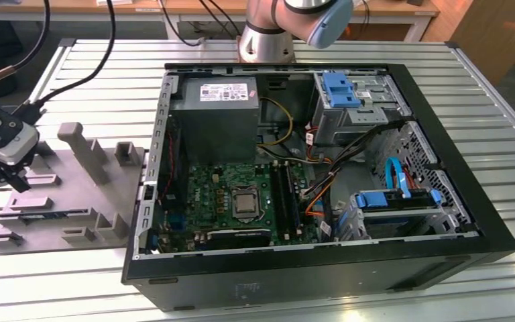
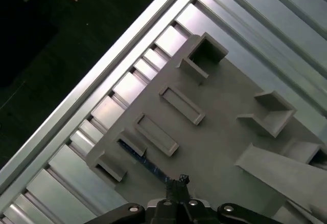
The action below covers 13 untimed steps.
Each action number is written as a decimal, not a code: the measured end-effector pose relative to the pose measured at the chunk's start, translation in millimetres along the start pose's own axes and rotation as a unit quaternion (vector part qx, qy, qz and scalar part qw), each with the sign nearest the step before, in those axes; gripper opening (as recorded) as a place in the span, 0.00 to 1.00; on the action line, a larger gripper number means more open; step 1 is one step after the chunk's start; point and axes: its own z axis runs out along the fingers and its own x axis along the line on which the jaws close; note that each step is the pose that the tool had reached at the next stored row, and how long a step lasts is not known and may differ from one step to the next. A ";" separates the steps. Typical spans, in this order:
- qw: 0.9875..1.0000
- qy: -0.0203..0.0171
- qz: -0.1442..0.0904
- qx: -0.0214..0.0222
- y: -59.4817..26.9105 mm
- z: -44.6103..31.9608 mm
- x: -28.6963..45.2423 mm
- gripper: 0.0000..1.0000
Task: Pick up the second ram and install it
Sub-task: 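Pick up the second ram and move it above second insertion slot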
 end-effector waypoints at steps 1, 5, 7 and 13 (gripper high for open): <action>1.000 0.000 -0.009 0.000 0.0 0.2 0.0 0.11; 0.999 0.002 -0.045 -0.001 -0.1 1.3 0.0 0.11; 0.998 0.003 -0.063 -0.001 -0.1 1.8 0.0 0.11; 0.993 0.005 -0.118 -0.002 -0.2 3.2 0.1 0.11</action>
